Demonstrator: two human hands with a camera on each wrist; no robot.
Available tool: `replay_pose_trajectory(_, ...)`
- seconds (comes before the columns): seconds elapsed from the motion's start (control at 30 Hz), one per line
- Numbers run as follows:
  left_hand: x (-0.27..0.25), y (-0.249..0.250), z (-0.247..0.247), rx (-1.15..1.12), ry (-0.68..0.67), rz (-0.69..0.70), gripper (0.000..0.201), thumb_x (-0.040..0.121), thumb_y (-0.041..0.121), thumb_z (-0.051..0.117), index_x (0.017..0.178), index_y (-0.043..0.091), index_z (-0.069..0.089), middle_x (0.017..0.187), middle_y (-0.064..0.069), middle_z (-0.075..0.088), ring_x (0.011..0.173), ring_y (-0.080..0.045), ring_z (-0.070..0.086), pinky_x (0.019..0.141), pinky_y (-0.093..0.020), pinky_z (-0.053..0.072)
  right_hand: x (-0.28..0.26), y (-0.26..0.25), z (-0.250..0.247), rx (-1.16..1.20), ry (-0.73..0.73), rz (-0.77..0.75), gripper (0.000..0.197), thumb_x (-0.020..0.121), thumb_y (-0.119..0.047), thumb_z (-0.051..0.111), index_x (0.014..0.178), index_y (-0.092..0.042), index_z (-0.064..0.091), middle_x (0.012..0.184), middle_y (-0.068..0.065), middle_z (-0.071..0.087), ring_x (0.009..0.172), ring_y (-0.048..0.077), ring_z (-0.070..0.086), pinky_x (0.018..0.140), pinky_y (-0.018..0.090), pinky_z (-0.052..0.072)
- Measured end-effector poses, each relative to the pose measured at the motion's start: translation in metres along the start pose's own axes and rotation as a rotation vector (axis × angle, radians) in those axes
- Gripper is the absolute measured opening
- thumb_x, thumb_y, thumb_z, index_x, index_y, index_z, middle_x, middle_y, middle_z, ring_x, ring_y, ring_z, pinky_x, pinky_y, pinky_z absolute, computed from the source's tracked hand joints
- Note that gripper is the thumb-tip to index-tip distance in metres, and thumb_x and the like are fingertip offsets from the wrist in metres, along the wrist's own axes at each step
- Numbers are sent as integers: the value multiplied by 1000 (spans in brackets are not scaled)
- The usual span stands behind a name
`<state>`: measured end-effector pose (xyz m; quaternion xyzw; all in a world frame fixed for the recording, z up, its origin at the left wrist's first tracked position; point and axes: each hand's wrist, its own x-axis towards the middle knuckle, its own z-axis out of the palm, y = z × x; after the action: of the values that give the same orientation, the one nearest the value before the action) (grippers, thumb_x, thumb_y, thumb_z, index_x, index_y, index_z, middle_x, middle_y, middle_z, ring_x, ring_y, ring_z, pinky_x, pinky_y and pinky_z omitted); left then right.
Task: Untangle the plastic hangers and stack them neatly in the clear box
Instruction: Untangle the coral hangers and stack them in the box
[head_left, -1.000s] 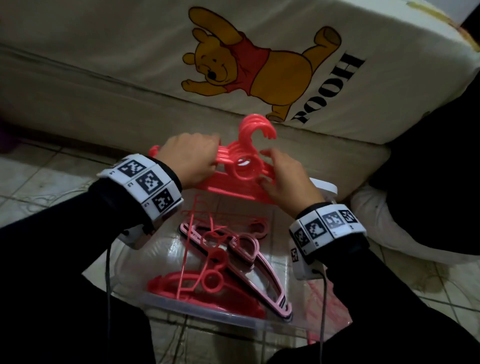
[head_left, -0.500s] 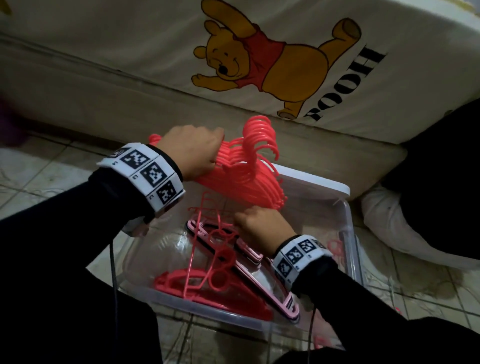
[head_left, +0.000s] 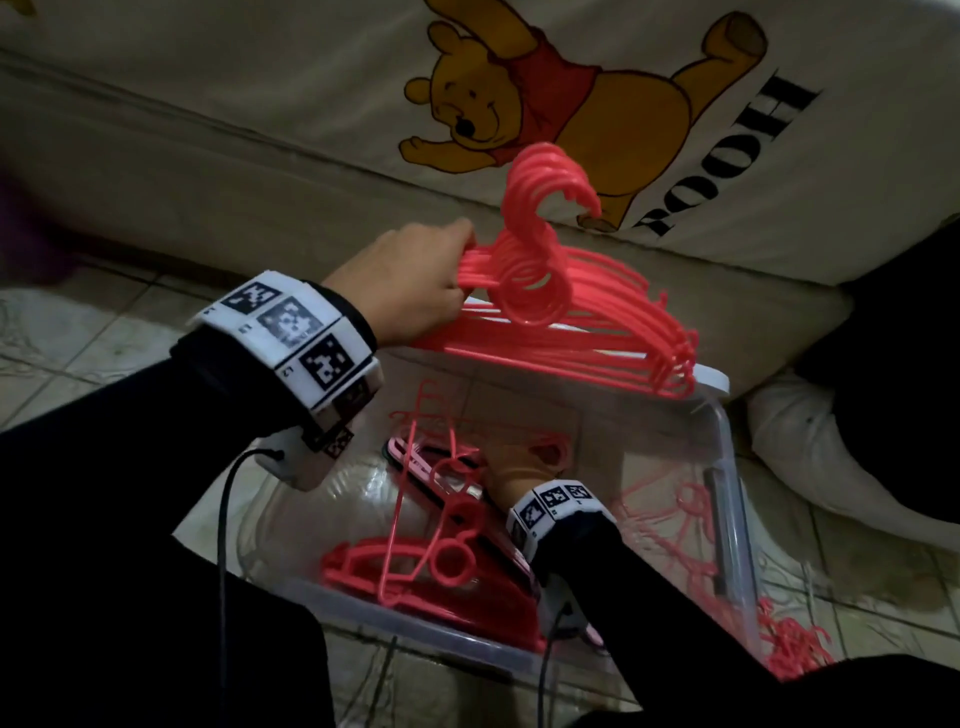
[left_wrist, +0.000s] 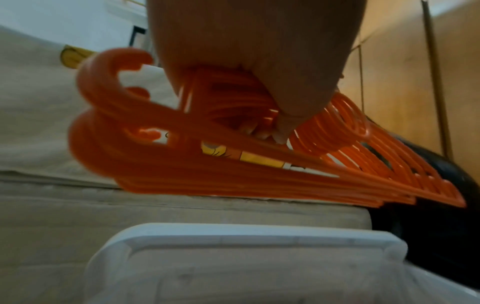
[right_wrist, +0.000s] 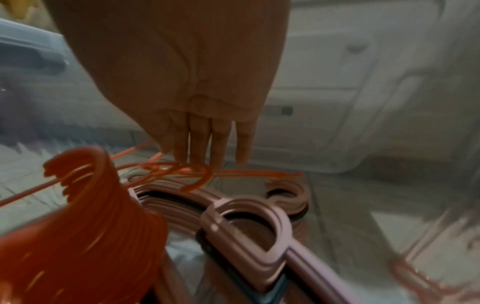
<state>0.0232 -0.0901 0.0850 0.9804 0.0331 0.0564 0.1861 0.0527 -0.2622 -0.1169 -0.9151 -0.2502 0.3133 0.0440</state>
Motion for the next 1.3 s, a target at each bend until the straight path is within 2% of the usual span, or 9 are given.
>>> replay_pose_trajectory(0.13,2,-3,-3,-111,24,-62,12,88,18,52,97,24,45,89,-6,58,79,-29,55,66,-34,40,3,3,3,-21,-34,-56,38,82,-40,53,115,-23,61,126,7,58,115,27,56,97,35,42)
replay_pose_trajectory(0.27,4,-4,-4,-129,26,-99,17,89,19,53,106,21,50,92,-6,59,82,-28,56,69,-35,42,0,-7,-12,146,-20,-56,79,55,-65,29,105,-18,68,110,6,66,96,24,61,93,35,46)
replay_pose_trajectory(0.47,4,-3,-1,-101,25,-94,12,88,22,53,99,23,48,90,-5,57,81,-28,55,68,-32,38,-1,-14,-16,127,-98,17,35,97,-27,43,119,-7,62,127,11,59,114,26,57,96,31,42)
replay_pose_trajectory(0.67,4,-4,-3,-98,26,-87,10,87,19,53,94,24,47,86,-4,57,77,-26,54,65,-32,37,-5,-20,-23,764,-165,15,11,89,-13,59,88,-7,69,83,11,65,67,15,57,66,27,46)
replay_pose_trajectory(0.8,4,-3,-3,-87,27,-90,9,88,21,52,92,25,45,80,-1,53,74,-25,52,63,-32,36,-10,-21,-27,949,-183,-3,24,84,-9,68,61,-16,64,64,4,67,54,12,62,51,23,47)
replay_pose_trajectory(0.93,4,-2,-2,-71,25,-93,10,89,22,53,91,25,44,76,2,50,69,-21,50,60,-31,35,-15,-25,-32,818,-75,37,21,82,-6,69,65,-11,58,71,16,66,58,25,62,68,41,55)
replay_pose_trajectory(1.07,5,-1,-2,-57,23,-91,9,89,22,53,92,25,44,80,-2,54,71,-24,51,62,-32,36,-15,-20,-35,582,100,100,20,75,-17,77,81,-18,58,86,7,69,75,22,66,73,34,55)
replay_pose_trajectory(1.2,6,0,-4,-50,44,-106,11,87,20,52,96,24,46,84,-3,54,73,-25,51,64,-32,36,-26,-12,-37,854,150,104,31,69,-2,79,73,-18,54,78,13,64,69,28,62,77,45,55)
replay_pose_trajectory(1.3,6,1,-6,-39,77,-125,14,87,19,50,100,22,45,83,-2,52,74,-27,49,64,-35,36,-38,-10,-51,1076,34,44,26,70,6,76,76,-13,60,68,8,64,51,15,60,59,31,55)
